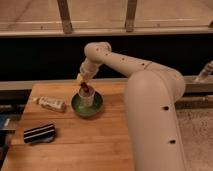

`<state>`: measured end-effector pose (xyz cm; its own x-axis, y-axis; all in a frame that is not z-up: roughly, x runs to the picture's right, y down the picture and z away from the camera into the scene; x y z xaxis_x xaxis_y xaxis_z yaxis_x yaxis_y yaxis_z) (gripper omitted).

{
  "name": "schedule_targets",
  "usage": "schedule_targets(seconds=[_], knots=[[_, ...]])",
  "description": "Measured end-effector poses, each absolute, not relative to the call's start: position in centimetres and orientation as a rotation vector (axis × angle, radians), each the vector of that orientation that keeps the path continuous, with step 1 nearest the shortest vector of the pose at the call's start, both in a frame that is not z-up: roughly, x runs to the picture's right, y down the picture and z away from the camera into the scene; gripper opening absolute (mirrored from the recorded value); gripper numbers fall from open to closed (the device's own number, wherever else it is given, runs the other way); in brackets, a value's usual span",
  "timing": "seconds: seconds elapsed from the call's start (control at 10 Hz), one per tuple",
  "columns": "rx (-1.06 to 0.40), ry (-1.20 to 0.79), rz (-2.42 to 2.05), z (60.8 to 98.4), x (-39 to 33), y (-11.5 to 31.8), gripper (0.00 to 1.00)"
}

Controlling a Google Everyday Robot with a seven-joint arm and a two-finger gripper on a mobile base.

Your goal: Place the pepper in the ceramic cup

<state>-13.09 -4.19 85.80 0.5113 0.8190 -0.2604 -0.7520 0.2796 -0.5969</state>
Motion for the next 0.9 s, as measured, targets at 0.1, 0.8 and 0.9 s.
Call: schedule_targets(seconds=[0.1, 0.8, 0.9], knots=[[-0.735, -0.096, 1.064, 86.14, -12.73, -4.08, 0.0], [-0.741, -0.079, 1.083, 86.99, -12.22, -3.27, 0.0], [-0.746, -0.082, 1.085, 86.79, -12.09, -3.15, 0.02]])
